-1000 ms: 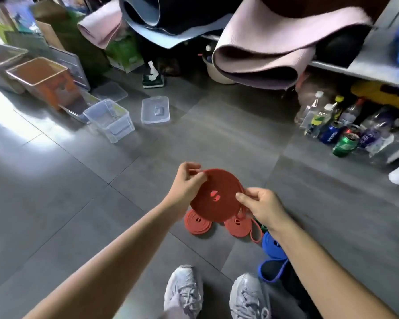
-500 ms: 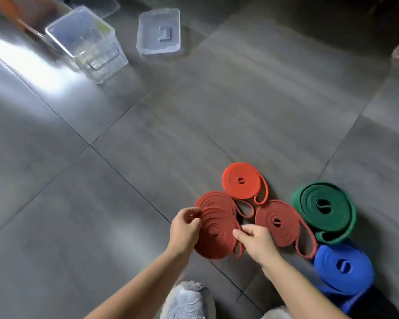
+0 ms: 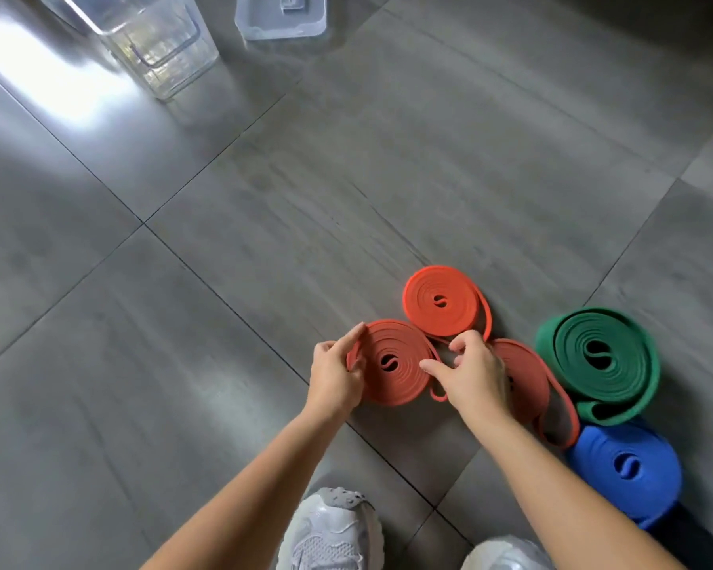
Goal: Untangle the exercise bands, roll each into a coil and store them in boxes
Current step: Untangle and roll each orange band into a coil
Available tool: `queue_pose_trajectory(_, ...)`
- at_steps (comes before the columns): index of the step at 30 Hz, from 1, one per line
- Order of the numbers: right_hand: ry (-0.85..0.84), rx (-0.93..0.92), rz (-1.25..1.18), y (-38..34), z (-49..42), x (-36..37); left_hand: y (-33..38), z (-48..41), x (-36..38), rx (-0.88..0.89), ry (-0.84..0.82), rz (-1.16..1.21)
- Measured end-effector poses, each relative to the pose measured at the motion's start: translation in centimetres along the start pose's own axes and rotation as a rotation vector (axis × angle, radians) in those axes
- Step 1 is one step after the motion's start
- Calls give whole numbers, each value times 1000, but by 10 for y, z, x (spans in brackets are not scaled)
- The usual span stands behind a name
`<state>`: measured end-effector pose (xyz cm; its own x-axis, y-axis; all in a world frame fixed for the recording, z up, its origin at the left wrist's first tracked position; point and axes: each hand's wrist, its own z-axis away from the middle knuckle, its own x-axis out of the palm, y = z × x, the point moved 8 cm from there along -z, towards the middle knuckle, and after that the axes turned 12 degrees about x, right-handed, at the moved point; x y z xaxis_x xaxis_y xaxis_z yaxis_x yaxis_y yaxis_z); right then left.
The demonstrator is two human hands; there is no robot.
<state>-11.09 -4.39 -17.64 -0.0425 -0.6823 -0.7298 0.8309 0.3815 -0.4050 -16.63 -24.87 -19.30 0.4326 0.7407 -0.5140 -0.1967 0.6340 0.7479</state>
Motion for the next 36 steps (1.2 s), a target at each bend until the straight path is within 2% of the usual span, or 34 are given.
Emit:
queue_pose_trajectory(4, -97, -23, -64, 5, 0, -5, 20, 11, 7, 148, 5, -247)
queue_pose_trajectory(6, 10, -60, -82, 13, 2, -27, 24, 16, 15, 185, -33, -315)
queue_pose_trajectory(8, 183, -141, 78, 20, 2, -53, 21, 14, 15, 167, -37, -306)
queue_pose_trajectory(9, 213, -171, 195, 23, 1, -60, 20, 13, 15, 155, -36, -288)
queue_pose_trajectory(12, 70, -95, 523, 39, -11, -55, 23, 10, 15, 117, -63, -260)
queue_pose_trajectory(14, 3, -68, 638, 45, -16, -50, 29, 14, 11, 88, -50, -312)
queue_pose_trajectory(15, 10, -76, 653, 45, -17, -51, 38, 18, 7, 122, -2, -361)
queue_pose_trajectory(17, 40, -96, 642, 42, -19, -55, 64, 34, 9, 326, 104, -327)
queue_pose_trajectory(18, 33, -110, 656, 41, -19, -53, 73, 44, 20, 406, 83, -238)
queue_pose_trajectory(19, 17, -125, 684, 42, -18, -50, 77, 55, 36, 404, -1, -140)
queue_pose_trajectory(20, 2, -135, 709, 43, -17, -47, 73, 64, 55, 319, -108, -62)
queue_pose_trajectory(22, -2, -131, 710, 49, -15, -44, 48, 75, 90, -31, -241, 85)
queue_pose_trajectory(23, -3, -121, 685, 52, -14, -44, 38, 80, 103, -208, -254, 200)
queue_pose_trajectory(25, -13, -112, 626, 59, -15, -45, 34, 82, 120, -380, -210, 448)
queue_pose_trajectory(27, 2, -137, 616, 61, -14, -47, 41, 81, 127, -439, -180, 606)
queue_pose_trajectory(30, 116, -250, 771, 52, -9, -46, 52, 88, 125, -494, -176, 706)
queue_pose_trajectory(33, 140, -283, 816, 45, -2, -45, 61, 101, 117, -460, -225, 713)
queue_pose_trajectory(36, 169, -272, 760, 50, 16, -52, 67, 121, 104, -373, -260, 641)
